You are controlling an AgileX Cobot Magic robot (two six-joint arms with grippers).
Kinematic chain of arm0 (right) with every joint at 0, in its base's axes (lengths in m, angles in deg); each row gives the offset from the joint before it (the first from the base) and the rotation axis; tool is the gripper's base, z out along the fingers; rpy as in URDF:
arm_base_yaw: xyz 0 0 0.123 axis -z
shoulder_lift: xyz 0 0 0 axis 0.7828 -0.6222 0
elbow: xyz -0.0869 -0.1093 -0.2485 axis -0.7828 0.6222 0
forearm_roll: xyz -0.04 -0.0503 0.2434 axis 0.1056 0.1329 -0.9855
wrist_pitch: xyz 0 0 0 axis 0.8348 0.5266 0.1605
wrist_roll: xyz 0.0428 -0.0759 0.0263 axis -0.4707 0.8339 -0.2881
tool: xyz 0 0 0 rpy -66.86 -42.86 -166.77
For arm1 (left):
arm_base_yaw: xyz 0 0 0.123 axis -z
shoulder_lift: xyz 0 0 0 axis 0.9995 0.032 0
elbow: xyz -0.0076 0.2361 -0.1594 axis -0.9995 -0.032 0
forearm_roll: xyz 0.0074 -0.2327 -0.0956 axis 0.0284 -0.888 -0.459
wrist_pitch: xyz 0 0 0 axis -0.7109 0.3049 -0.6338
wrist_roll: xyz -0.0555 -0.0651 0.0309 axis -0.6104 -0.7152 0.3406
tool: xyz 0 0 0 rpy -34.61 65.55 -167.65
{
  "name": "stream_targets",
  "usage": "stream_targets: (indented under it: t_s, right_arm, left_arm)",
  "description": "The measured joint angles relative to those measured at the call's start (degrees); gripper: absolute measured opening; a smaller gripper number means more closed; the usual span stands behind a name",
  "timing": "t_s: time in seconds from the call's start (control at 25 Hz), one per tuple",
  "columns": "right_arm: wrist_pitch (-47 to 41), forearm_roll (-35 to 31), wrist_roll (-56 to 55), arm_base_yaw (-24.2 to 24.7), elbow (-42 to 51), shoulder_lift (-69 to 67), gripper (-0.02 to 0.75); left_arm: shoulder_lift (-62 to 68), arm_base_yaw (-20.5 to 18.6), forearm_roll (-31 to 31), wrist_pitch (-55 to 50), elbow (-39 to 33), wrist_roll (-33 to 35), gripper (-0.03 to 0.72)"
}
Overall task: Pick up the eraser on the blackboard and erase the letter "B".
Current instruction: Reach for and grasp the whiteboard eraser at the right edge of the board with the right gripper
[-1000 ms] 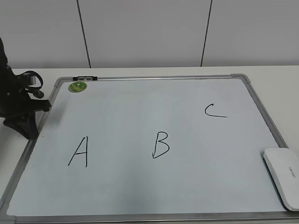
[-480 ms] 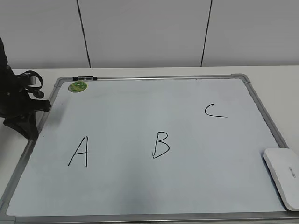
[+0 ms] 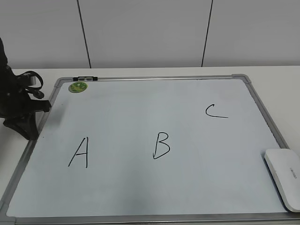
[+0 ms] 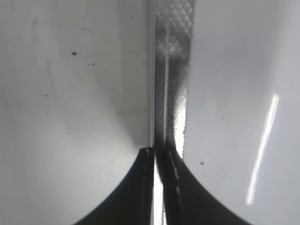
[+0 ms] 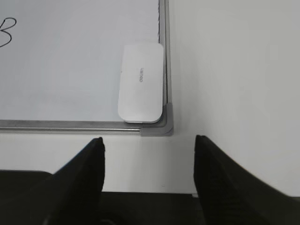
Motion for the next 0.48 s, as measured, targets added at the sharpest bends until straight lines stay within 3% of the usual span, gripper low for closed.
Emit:
stream_targets:
  t_s: [0.24,0.48]
  right_arm:
    - [0.1,-2.6,0.0,0.0,-5.1,-16.7,0.465]
    - [2.2,-3.1,0.2,0.0,-7.8,-28.6,0.652]
  left_arm:
    - [0.0,0.0,-0.6,0.0,0.0,0.0,0.026]
    - [0.0,0.0,-0.8,0.0,0.0,0.0,0.029]
